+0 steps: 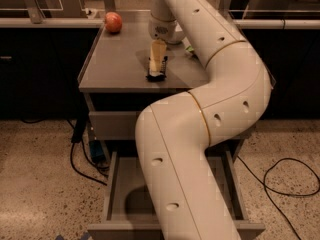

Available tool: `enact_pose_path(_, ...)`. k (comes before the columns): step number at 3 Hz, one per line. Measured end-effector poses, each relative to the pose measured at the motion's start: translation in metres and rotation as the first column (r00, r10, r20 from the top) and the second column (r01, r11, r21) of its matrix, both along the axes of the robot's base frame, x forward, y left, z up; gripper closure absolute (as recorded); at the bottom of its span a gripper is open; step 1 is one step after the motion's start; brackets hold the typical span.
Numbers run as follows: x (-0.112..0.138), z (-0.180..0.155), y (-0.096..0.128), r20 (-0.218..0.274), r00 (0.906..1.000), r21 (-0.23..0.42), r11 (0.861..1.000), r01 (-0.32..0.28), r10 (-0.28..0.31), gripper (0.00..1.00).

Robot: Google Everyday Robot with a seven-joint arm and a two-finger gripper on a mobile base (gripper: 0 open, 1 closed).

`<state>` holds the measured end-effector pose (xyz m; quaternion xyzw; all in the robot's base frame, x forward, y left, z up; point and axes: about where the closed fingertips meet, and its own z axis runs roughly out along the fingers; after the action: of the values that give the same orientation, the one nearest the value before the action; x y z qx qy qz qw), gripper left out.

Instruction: Place rxbar chocolate into middle drawer

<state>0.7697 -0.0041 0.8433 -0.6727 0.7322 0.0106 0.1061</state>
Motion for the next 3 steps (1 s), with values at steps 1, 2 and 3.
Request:
enact_pose_path(1,0.008,-0.003,0.004,0.022,0.9997,0.011,1.0,0.003,-0.003,0.0)
enact_pose_path(2,0.013,-0.007,0.006,0.03,0.9995,0.016,1.0,0.013,-0.013,0.0)
enact_pose_path(3,0.003,-0.026,0.004,-0.047,0.9972,0.009,0.998,0.058,-0.058,0.0)
